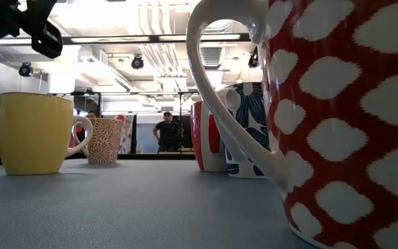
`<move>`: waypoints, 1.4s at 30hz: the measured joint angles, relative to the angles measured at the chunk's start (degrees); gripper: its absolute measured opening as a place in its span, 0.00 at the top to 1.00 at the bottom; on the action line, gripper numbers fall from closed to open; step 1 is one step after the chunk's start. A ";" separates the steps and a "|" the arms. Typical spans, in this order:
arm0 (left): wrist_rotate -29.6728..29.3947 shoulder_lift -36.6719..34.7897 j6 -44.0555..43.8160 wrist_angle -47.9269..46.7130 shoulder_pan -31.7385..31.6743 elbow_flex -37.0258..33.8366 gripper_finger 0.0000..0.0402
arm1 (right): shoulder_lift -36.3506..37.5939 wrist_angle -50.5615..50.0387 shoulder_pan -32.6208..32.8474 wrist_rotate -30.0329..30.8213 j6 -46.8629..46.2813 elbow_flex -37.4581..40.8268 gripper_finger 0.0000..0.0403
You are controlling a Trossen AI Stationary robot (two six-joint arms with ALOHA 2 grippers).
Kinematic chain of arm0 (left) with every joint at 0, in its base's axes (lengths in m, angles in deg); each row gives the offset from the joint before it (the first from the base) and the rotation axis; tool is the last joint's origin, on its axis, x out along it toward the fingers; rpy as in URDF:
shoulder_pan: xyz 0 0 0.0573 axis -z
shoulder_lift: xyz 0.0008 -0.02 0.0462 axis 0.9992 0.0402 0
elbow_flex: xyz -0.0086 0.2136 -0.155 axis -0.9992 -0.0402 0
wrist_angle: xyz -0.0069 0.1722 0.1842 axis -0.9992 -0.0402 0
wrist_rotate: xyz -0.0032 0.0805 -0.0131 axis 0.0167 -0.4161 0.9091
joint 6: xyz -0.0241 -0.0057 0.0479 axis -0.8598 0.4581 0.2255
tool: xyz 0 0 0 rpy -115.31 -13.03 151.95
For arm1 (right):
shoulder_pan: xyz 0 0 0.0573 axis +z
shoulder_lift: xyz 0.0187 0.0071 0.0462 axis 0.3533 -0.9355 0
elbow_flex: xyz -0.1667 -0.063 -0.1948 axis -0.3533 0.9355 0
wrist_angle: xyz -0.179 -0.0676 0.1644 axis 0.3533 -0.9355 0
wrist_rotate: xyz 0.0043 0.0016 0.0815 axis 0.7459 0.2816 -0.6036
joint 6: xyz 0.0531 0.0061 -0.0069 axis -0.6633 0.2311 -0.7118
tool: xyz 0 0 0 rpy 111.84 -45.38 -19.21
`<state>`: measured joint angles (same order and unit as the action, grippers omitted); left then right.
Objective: Place coffee mugs
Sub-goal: Put the right blue pattern mug on the shelf
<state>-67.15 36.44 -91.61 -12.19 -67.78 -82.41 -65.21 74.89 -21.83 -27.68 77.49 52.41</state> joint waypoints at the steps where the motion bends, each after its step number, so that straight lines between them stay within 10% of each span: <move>1: -0.01 0.02 0.01 0.00 0.02 0.00 0.76 | -0.74 0.33 0.00 2.90 -2.13 0.00 0.77; 10: -0.01 0.00 0.01 0.00 0.00 0.00 0.76 | -6.95 -2.67 -0.02 23.26 -18.01 0.00 0.77; 32: -0.02 0.01 0.00 0.01 0.01 0.00 0.76 | -14.98 -7.24 -15.41 27.90 -23.83 -2.98 0.77; 42: -0.02 0.00 -0.01 0.00 0.02 0.00 0.76 | -23.67 -44.09 -21.65 26.83 -35.09 -21.22 0.77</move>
<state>-67.18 36.44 -91.62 -12.19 -67.75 -82.41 -88.88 30.80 -43.48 -0.85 42.40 31.18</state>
